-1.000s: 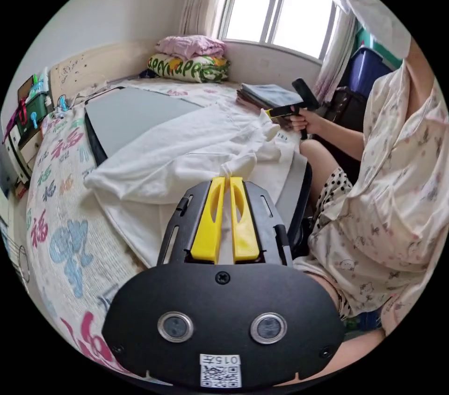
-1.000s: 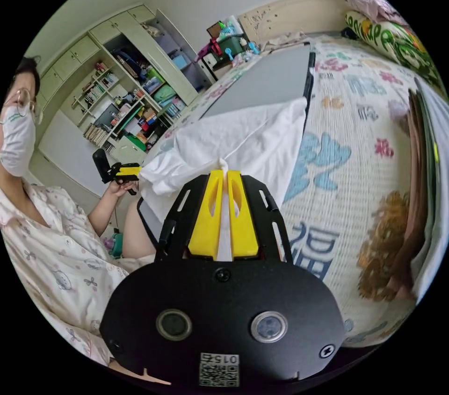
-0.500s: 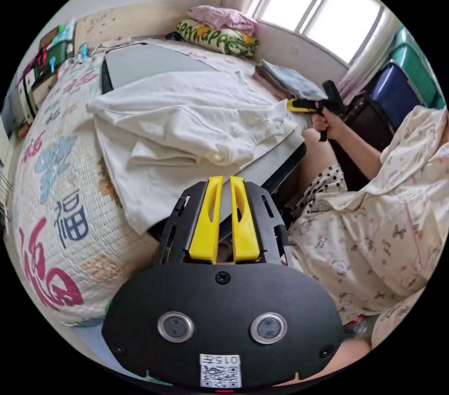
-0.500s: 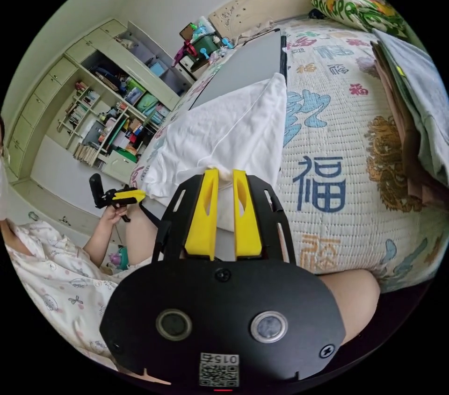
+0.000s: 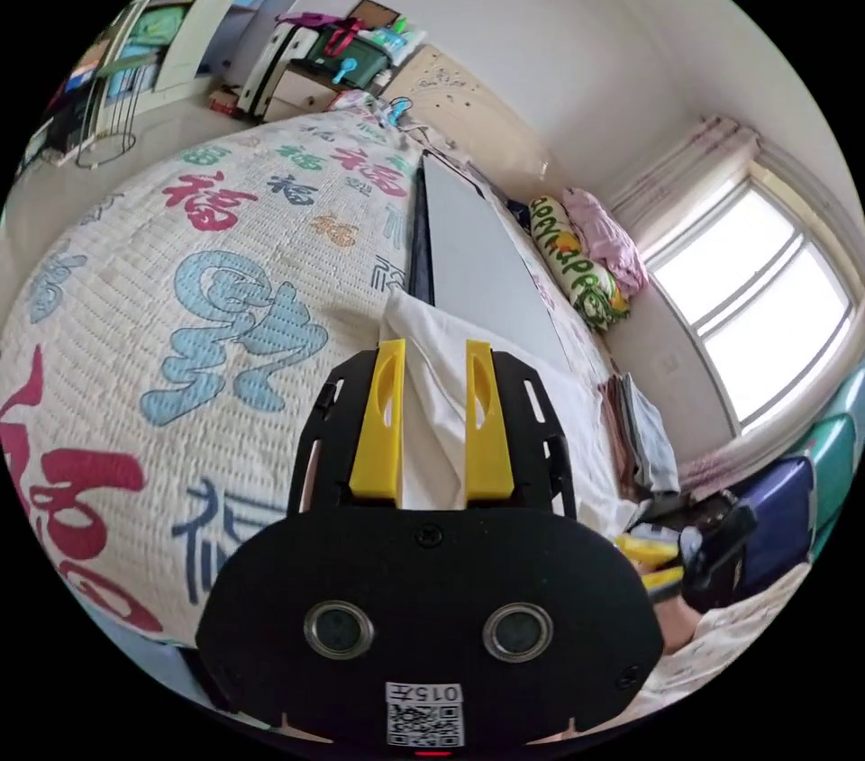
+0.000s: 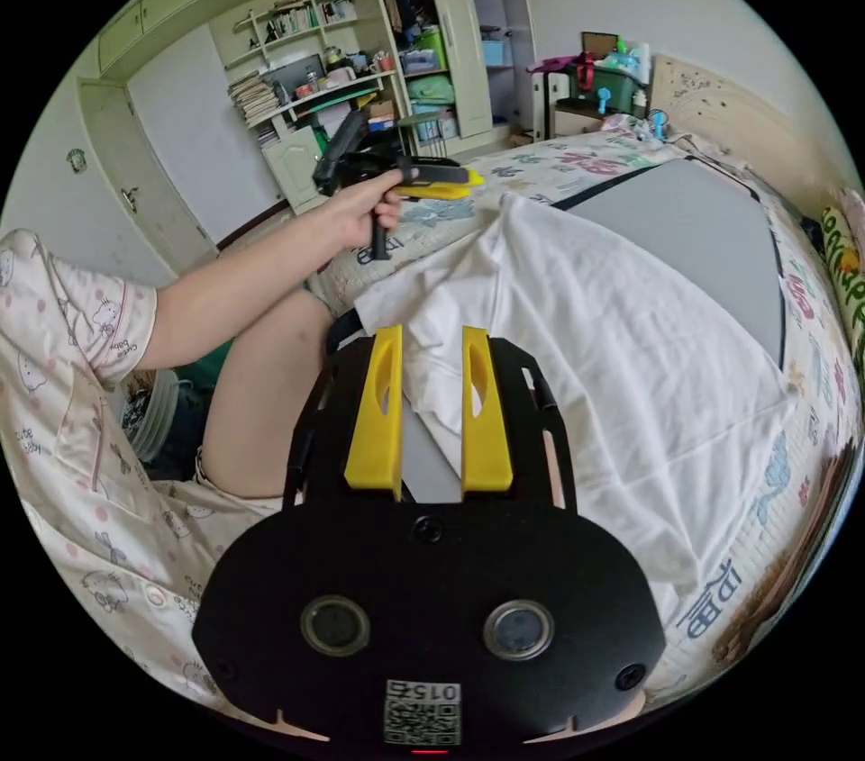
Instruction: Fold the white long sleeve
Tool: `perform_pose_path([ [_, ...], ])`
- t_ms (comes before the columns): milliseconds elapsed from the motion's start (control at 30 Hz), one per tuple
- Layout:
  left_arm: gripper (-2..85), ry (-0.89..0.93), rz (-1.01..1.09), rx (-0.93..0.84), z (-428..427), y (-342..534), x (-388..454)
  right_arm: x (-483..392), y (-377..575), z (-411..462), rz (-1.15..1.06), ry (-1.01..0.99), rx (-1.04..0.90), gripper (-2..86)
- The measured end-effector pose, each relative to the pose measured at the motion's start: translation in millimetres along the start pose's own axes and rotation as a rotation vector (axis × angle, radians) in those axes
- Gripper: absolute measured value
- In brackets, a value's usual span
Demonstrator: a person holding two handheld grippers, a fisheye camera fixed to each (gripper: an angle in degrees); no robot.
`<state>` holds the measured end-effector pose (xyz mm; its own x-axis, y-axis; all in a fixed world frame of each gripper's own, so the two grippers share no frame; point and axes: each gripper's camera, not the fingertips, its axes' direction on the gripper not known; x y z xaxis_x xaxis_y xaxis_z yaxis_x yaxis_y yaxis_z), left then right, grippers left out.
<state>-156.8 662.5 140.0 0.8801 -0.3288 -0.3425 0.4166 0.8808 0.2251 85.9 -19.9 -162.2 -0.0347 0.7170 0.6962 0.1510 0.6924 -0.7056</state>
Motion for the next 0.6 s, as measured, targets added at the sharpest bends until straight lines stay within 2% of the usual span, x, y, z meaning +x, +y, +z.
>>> perform_pose_path([
  [200,6.4,-0.010,0.001,-0.084,51.7,-31.0,-25.6,-7.2,-1.8,83.4,-0.070,0.041,-0.156,10.7],
  [300,2.1,0.028,-0.040,-0.095,60.9,-44.3,-35.5,0.6,0.4,103.1,-0.037,0.111,-0.186,6.7],
  [467,-0.7,-0.073,0.159,-0.066,37.8,-86.2,7.8,-2.8,9.2,102.4,-0.030,0.095,-0.178,1.2],
  [600,-0.8,-0.090,0.153,-0.060,38.0,-103.1,12.4,-16.1,18.3,122.9,-0.044,0.132,-0.205,0.4],
])
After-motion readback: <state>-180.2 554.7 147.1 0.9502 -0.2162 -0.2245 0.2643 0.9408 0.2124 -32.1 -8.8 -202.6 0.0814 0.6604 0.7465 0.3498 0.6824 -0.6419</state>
